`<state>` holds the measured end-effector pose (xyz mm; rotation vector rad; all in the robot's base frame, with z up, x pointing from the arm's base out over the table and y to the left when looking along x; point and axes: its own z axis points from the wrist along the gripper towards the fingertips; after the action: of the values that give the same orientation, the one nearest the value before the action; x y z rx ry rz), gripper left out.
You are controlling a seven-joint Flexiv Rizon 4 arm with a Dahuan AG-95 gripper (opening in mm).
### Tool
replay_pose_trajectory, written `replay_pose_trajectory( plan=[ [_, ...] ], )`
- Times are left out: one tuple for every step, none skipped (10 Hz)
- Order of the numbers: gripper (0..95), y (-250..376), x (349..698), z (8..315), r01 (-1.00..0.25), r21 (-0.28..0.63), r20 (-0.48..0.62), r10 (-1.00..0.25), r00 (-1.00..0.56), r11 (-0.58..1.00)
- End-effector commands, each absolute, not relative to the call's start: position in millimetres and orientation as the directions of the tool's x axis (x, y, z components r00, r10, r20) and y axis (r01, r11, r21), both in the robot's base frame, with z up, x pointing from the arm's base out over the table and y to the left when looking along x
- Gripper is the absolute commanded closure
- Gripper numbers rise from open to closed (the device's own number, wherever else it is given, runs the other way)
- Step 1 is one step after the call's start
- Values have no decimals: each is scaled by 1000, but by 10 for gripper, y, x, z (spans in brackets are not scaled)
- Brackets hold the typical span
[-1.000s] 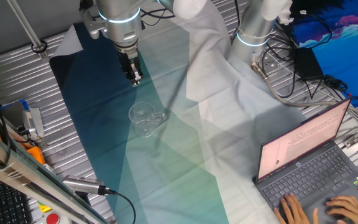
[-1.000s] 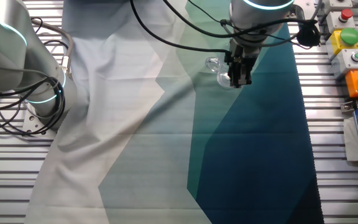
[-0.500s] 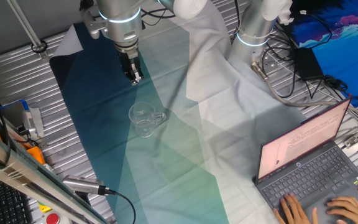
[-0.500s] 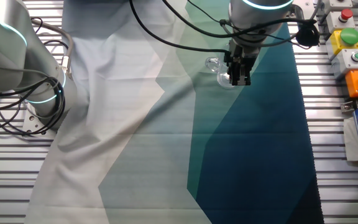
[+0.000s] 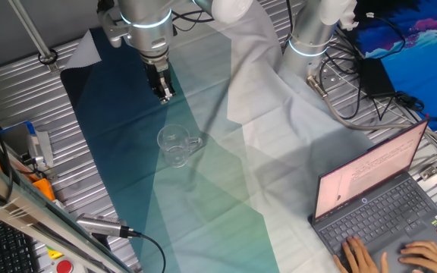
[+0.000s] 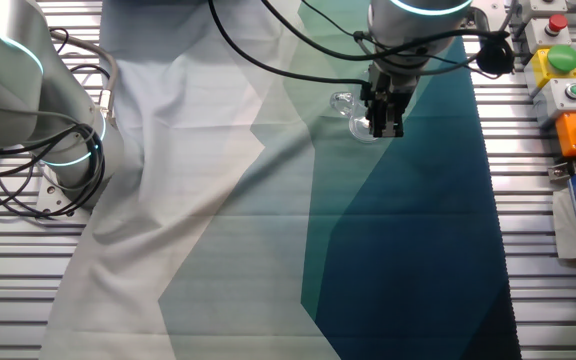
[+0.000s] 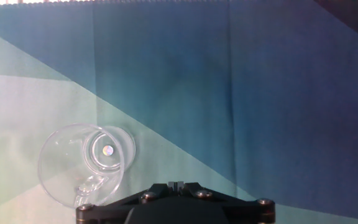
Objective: Pick up the cup
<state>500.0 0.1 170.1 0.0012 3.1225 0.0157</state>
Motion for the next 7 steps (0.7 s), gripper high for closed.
replay_pose_trajectory(
  plan=[
    [950, 0, 5000, 1700, -3, 9, -18, -3, -1000, 1000],
    [950, 0, 5000, 1700, -3, 9, -18, -3, -1000, 1000],
    [950, 0, 5000, 1700, -3, 9, -18, -3, -1000, 1000],
    [950, 0, 5000, 1700, -5, 9, -18, -5, -1000, 1000],
    [950, 0, 5000, 1700, -12, 9, -19, -12, -1000, 1000],
    [950, 0, 4999, 1700, -23, 10, -19, -23, -1000, 1000],
    [950, 0, 4996, 1699, -89, 11, -20, -89, -996, 996]
  ],
)
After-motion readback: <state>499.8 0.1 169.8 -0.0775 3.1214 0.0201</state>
